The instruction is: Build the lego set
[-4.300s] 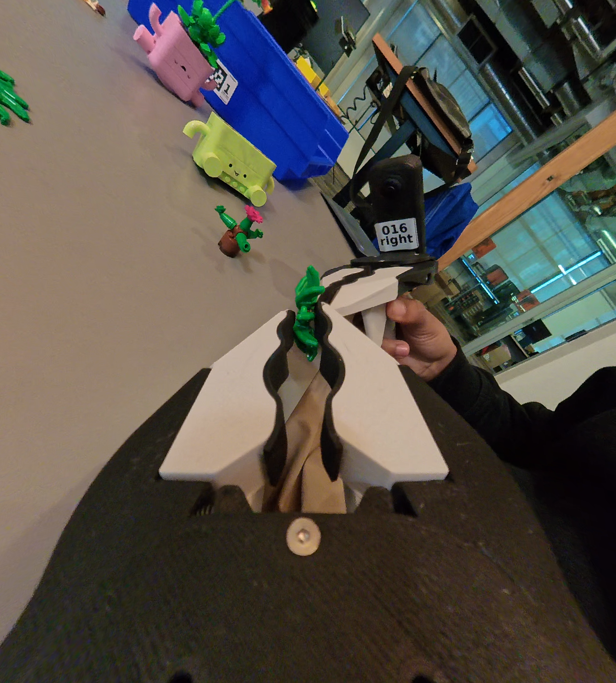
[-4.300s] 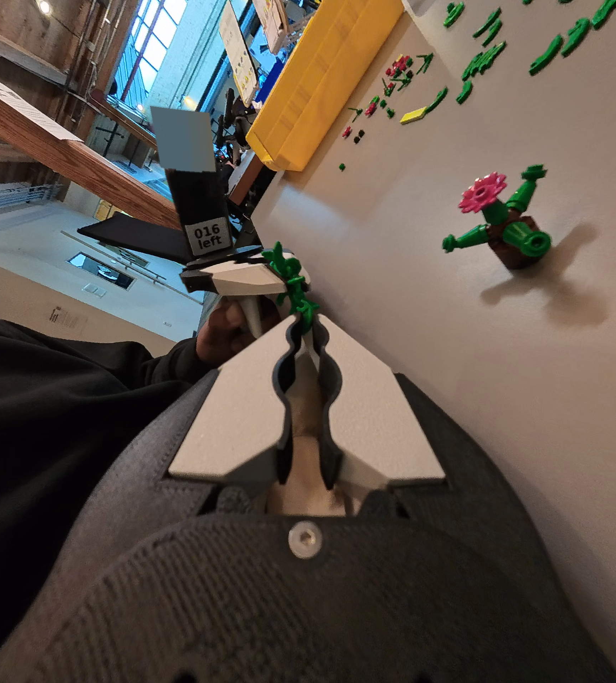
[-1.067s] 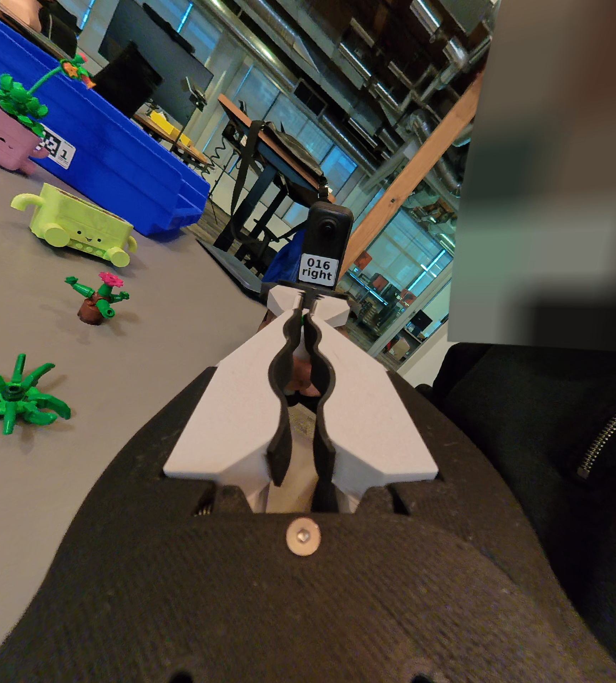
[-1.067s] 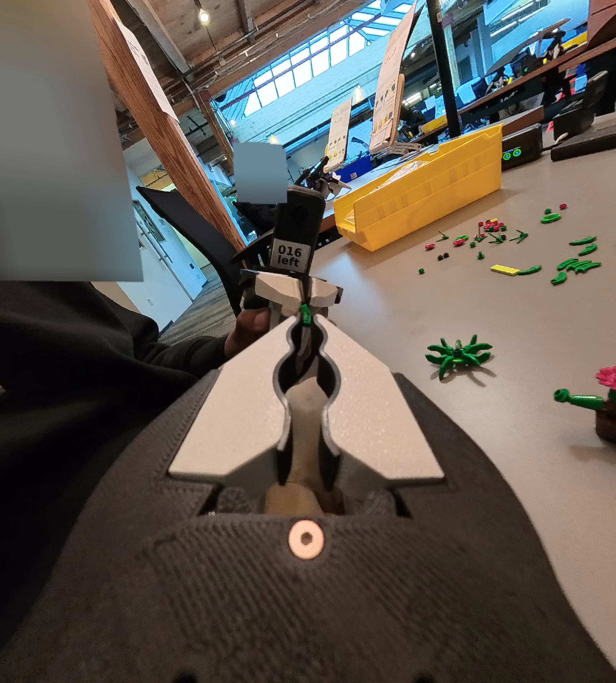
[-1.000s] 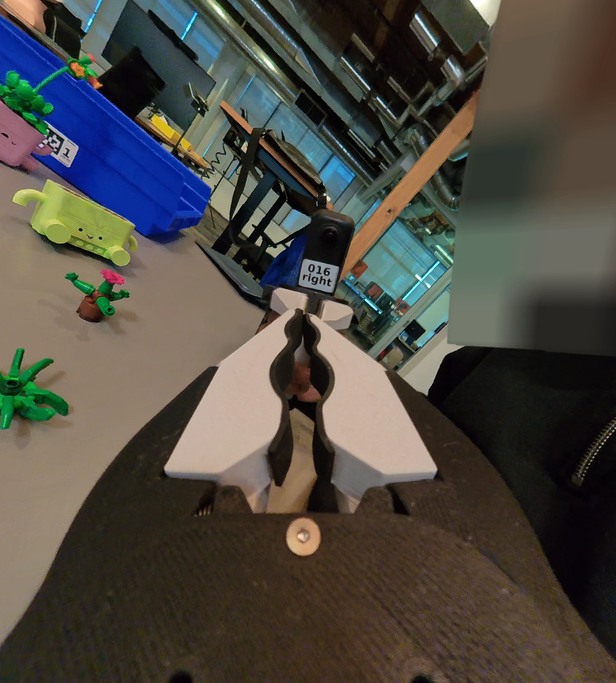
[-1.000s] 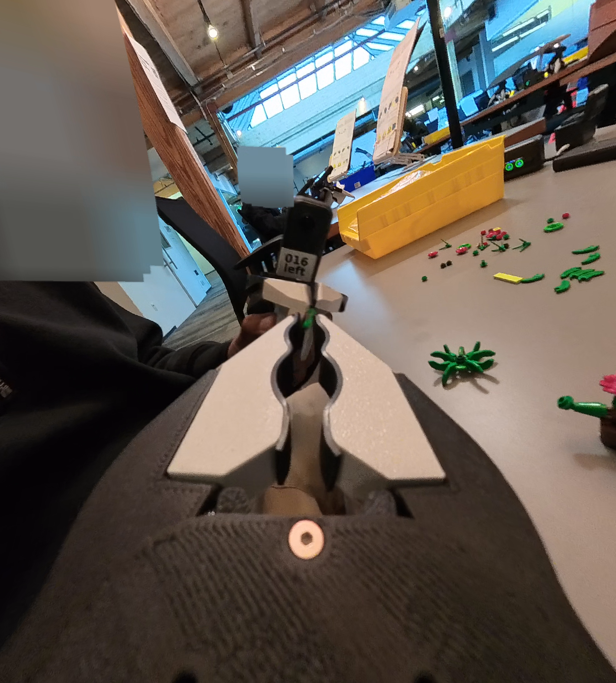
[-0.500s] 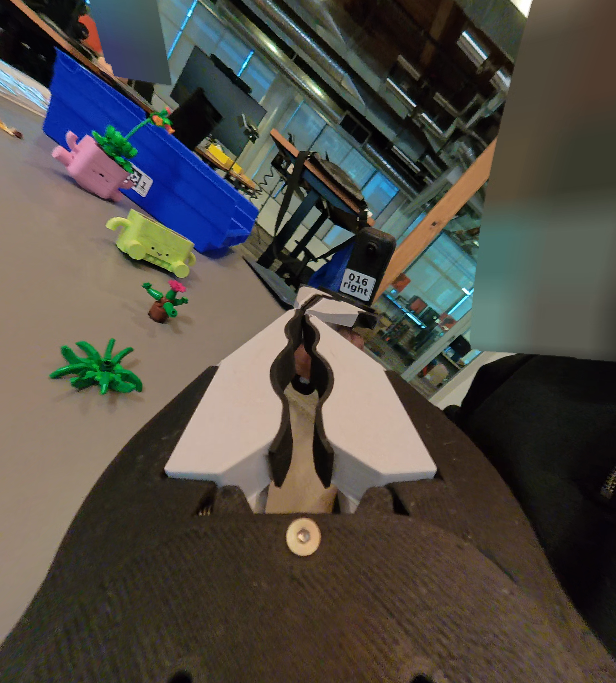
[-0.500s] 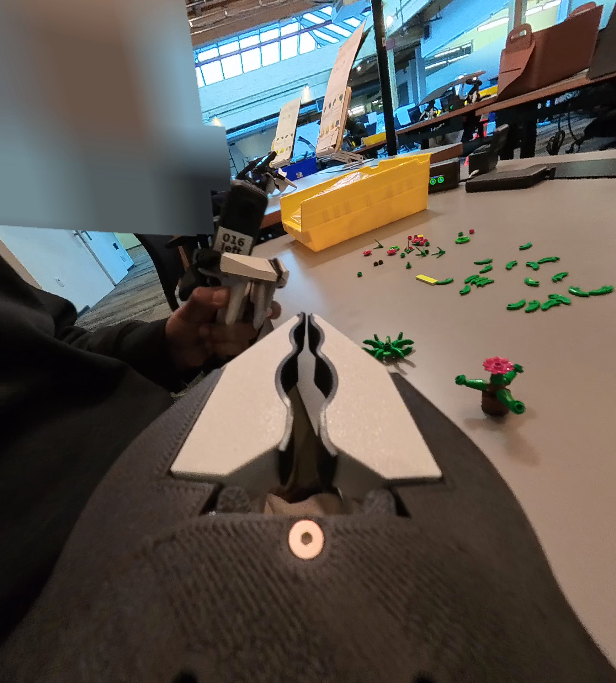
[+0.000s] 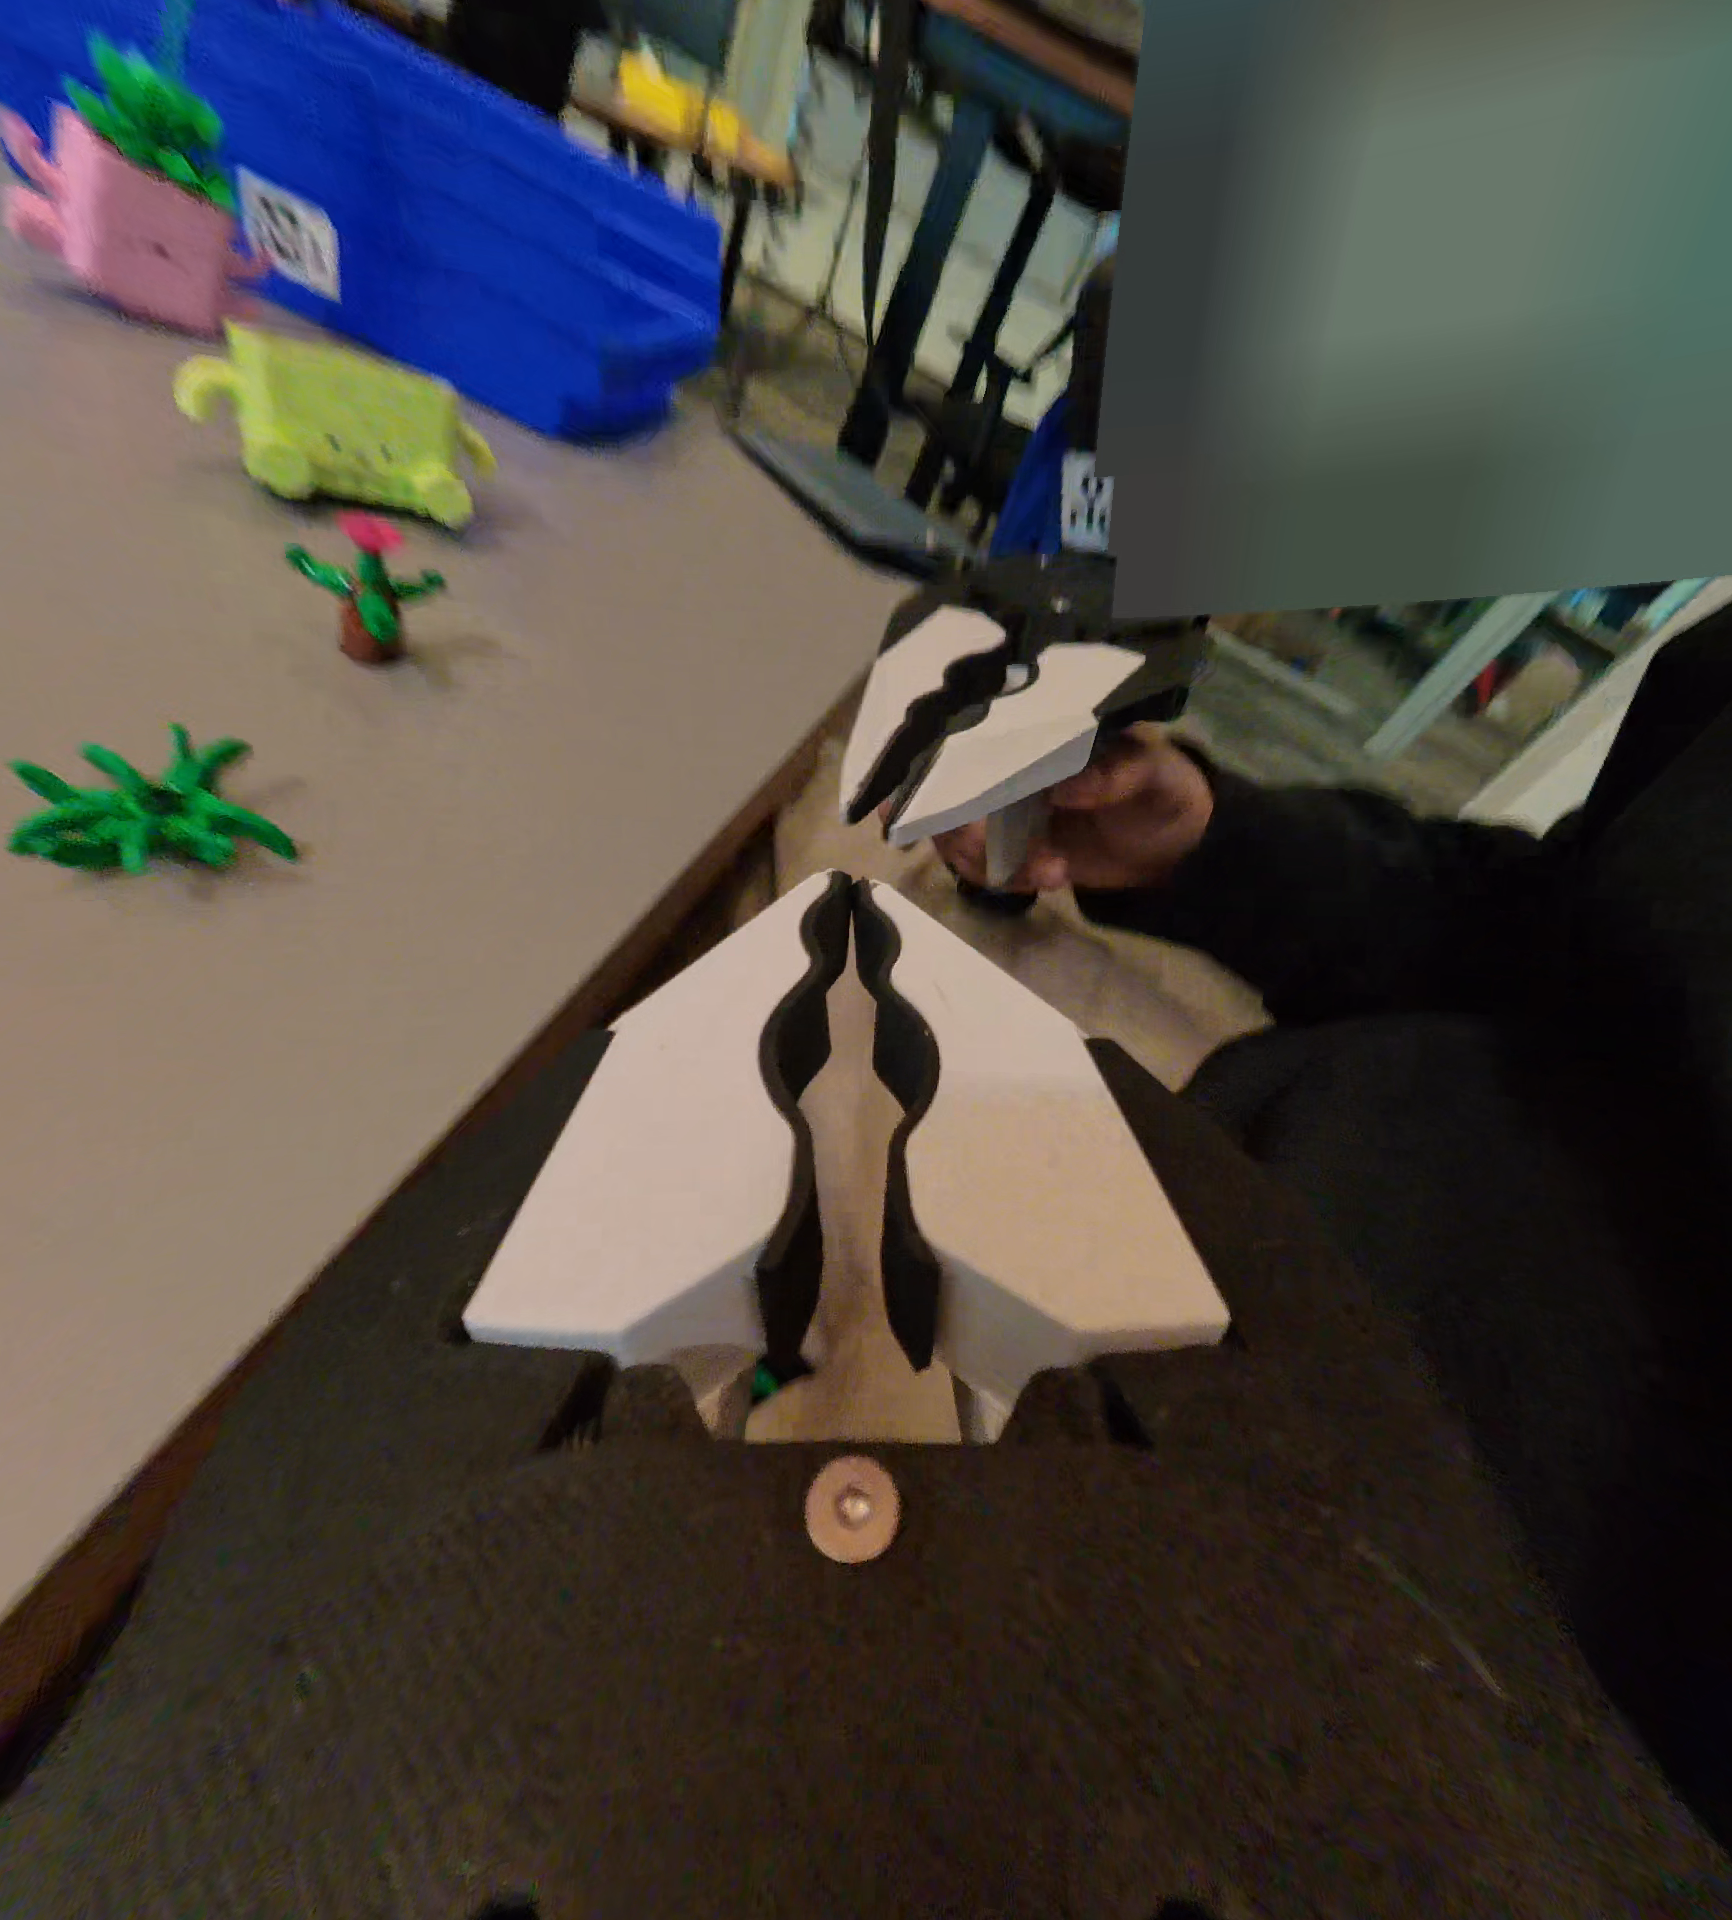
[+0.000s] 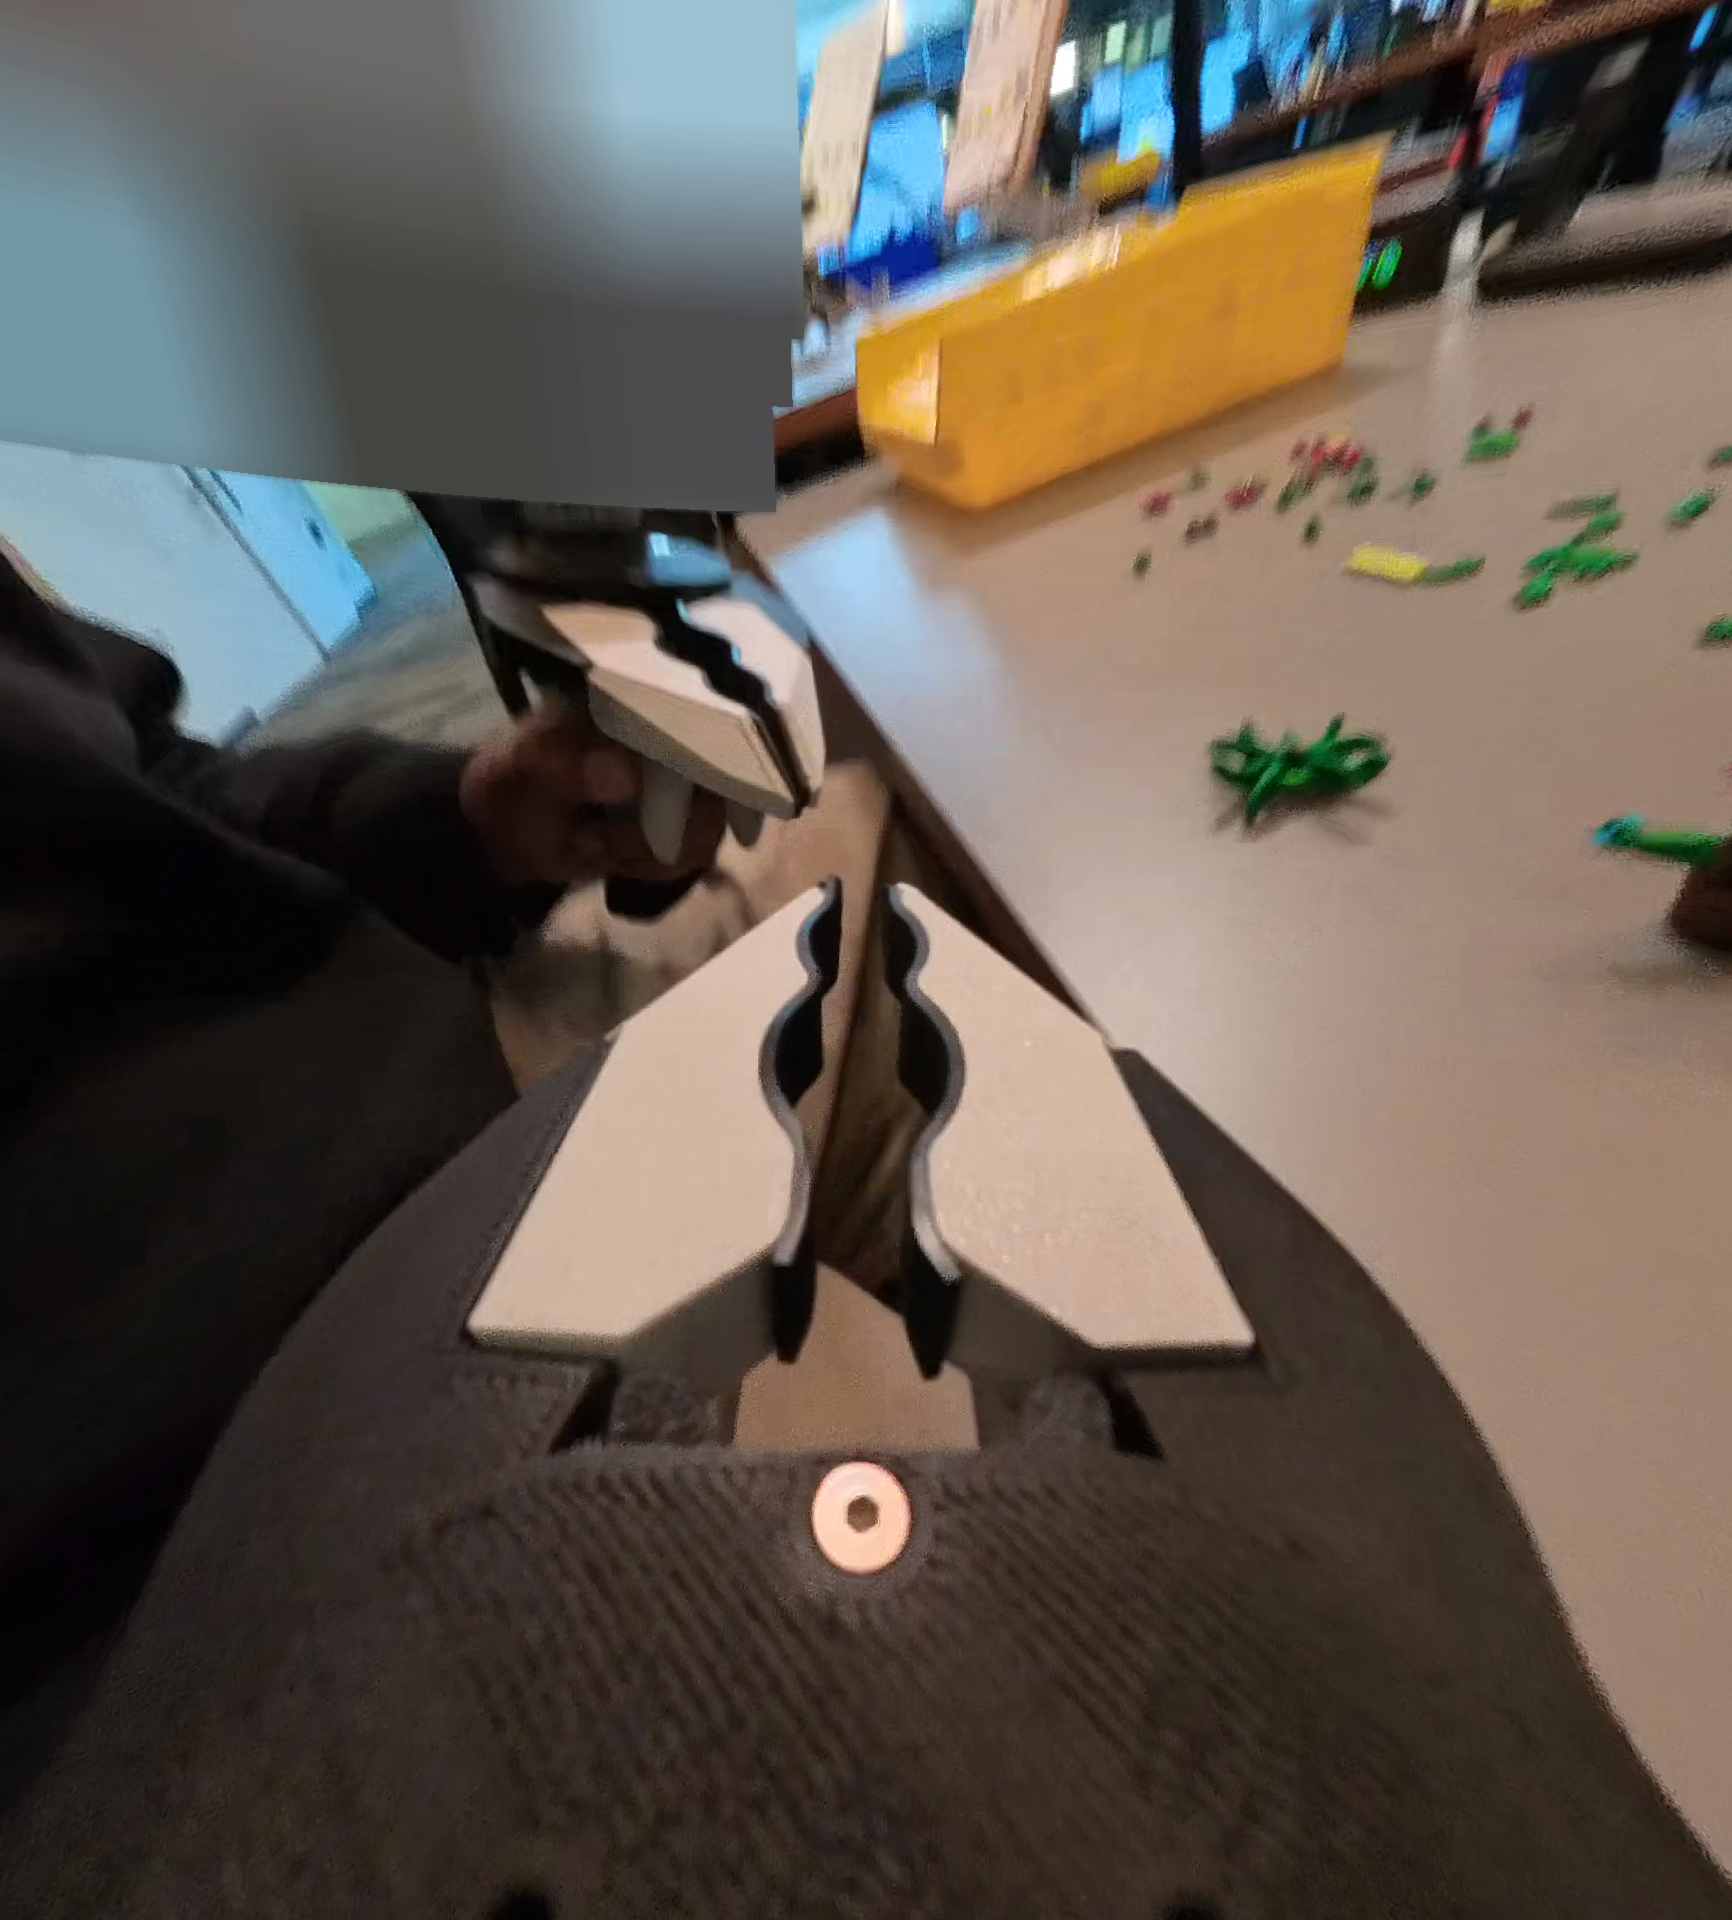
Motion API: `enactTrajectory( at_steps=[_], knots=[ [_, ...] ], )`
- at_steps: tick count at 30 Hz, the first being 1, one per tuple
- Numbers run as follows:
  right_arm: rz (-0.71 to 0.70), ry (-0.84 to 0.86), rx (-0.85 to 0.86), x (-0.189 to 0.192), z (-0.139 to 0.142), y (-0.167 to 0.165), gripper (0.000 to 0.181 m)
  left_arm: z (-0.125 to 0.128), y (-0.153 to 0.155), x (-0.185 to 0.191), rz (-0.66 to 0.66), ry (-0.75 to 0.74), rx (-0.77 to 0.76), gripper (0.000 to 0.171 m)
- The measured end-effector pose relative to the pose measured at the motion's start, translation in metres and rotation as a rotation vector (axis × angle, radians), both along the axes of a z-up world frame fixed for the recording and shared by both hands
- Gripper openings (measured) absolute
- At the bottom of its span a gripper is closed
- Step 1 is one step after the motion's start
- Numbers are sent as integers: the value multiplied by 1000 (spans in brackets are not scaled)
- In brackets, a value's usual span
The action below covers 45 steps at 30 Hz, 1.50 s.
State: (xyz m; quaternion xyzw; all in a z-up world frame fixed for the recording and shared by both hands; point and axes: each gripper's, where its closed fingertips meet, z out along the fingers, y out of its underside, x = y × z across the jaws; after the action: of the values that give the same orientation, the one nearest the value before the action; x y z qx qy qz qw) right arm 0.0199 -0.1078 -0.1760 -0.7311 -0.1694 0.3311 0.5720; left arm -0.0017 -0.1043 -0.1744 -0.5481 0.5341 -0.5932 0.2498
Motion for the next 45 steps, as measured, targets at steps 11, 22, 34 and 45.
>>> enactTrajectory(
  at_steps=[11,22,34,45],
  knots=[
    [286,-592,-655,-47,-154,-56,17,-147,-41,-29,-330,743,175,11],
    [247,-552,-722,-52,-154,-85,1,-217,-47,-42,-921,677,737,20],
    [239,-479,-740,-54,-148,-85,0,-239,-66,-48,-1105,533,729,10],
    [246,-449,-736,-54,-145,-85,0,-232,-64,-37,-1045,501,685,29]
  ],
)
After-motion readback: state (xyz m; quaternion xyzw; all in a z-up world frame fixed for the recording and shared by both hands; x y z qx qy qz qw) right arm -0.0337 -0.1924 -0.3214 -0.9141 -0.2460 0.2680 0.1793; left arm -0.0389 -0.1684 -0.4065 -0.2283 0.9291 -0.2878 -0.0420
